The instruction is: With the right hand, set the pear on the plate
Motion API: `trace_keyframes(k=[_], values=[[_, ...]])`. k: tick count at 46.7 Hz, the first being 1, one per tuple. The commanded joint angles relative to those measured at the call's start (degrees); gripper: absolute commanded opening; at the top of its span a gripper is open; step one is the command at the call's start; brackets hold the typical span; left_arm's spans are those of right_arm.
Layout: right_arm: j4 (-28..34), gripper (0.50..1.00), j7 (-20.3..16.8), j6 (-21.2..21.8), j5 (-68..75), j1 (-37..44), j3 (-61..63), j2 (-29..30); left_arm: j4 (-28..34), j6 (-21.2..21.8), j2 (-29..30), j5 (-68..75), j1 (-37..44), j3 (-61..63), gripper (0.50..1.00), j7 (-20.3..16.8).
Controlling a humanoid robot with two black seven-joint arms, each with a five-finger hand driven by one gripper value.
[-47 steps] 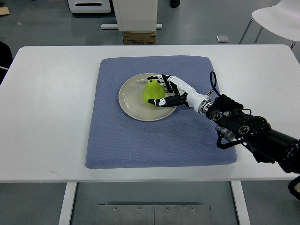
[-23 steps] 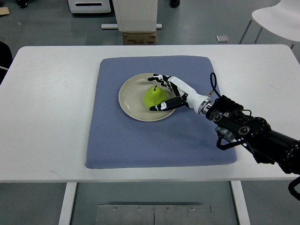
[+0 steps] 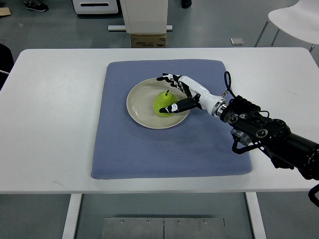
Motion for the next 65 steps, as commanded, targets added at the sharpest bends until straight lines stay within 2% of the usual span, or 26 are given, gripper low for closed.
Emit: trace_keyframes(k=[1,15,29,36,48,57,65], values=[[0.02,1.0,0.09,0.87,0.08,0.08,0.29,-1.6,0.0,0.0,0.0,-0.01,0.01,0.0,1.0,-0.08],[0.02,1.0,1.75,1.14,0.44,0.51,0.73,-6.35,0.0,0.0,0.0,-0.01,0.01,0.0,1.0,0.01],[-0.59,1.0,0.35,0.53,0.52,-1.5,9.86,-8.37,0.0,0.0,0.0,-0.01,0.01,0.0,1.0,0.01],[-0.68,1.0,-3.78,-0.88,0.52,-4.4,17.68,-8.02,0.0,0.0,0.0,-0.01,0.01,0.0,1.0,0.01],[-0.5,1.0,-10.19,-7.38,0.44,-7.75,29.81,-6.53,0.0,0.0,0.0,-0.01,0.01,0.0,1.0,0.01],[-0.15,1.0,-15.2,-7.74,0.26,-9.33,39.22,-6.62,0.0,0.0,0.0,-0.01,0.01,0.0,1.0,-0.08],[1.52,1.0,-17.76,-7.74,0.0,-10.82,48.27,-6.53,0.0,0.0,0.0,-0.01,0.01,0.0,1.0,0.01]])
